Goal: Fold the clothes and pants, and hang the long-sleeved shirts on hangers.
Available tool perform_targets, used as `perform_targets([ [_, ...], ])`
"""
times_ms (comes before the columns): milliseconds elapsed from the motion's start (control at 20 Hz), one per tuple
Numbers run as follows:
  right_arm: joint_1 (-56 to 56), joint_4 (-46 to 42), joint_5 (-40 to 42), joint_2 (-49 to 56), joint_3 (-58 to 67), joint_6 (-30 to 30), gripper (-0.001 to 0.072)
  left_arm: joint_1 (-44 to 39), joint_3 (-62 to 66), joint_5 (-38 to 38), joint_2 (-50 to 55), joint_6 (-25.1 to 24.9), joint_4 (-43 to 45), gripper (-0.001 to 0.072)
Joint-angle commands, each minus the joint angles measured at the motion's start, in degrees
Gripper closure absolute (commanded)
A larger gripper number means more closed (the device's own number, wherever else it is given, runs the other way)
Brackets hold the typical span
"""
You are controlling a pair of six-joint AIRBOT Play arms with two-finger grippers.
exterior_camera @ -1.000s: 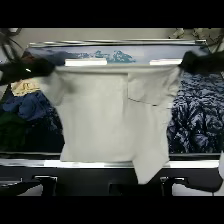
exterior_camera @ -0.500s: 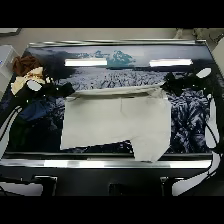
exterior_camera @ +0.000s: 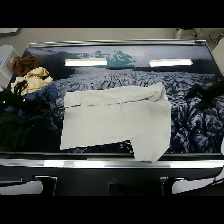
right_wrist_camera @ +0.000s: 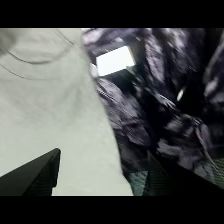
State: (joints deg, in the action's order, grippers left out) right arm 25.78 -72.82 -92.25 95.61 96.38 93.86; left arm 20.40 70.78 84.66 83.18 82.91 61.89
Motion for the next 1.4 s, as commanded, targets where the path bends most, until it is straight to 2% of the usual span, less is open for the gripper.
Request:
perform_targets([
  [0,1.1,-4.8,-2.4,-6.3,-11.7,-1.7,0.0105,6.1,-21.4,-4.1,-10.0,-4.3,2.3,0.0205],
  [50,0.7,-3.9,-1.7,-7.9,-15.9,-3.1,0.0103,6.4,-27.7,-6.8,-11.4,-7.4,-0.8,0.0166],
  [100,0.3,-3.5,-1.5,-9.2,-19.3,-4.3,0.0103,6.3,-32.1,-8.5,-11.5,-10.3,-3.0,0.0175],
  [150,0.3,-3.5,-1.5,-10.0,-21.8,-5.0,0.0104,6.3,-35.6,-10.1,-11.1,-12.8,-5.4,0.0222],
  [300,0.3,-3.7,-2.1,-11.4,-25.3,-5.2,0.0104,6.3,-40.3,-11.2,-10.0,-19.1,-12.2,0.0224],
  [500,0.3,-3.1,-1.7,-12.7,-25.3,-5.2,0.0105,6.1,-40.5,-12.1,-7.9,-19.5,-12.9,0.0227],
  [550,0.3,-3.1,-1.7,-12.9,-25.3,-5.2,0.0105,5.5,-40.5,-12.2,-7.5,-19.5,-13.1,0.0271],
  [650,0.3,-3.1,-1.7,-13.2,-25.3,-5.2,0.0105,3.1,-40.5,-12.1,-6.7,-19.3,-13.1,0.0274],
  [700,0.3,-3.0,-1.7,-13.2,-25.3,-5.2,0.0105,1.8,-40.5,-12.1,-6.3,-19.3,-13.4,0.0296],
  [800,0.3,-3.1,-1.5,-13.2,-25.3,-5.2,0.0105,-0.1,-40.5,-12.1,-6.0,-19.3,-14.4,0.0387],
  [900,0.3,-3.1,-0.3,-13.2,-25.4,-4.9,0.0111,-0.3,-40.5,-11.3,-6.0,-19.5,-14.4,0.066],
  [1000,0.3,-2.9,1.4,-13.2,-26.4,-4.3,0.0145,-0.3,-40.5,-8.9,-6.0,-21.9,-14.3,0.0686],
  [1150,0.3,-1.6,7.5,-12.4,-32.0,-5.8,0.0144,0.6,-40.5,-9.3,-6.1,-21.9,-14.2,0.0686],
  [1350,0.3,9.4,14.0,-6.2,-35.5,-11.9,0.0145,1.4,-40.5,-8.9,-6.1,-21.8,-14.2,0.0685],
])
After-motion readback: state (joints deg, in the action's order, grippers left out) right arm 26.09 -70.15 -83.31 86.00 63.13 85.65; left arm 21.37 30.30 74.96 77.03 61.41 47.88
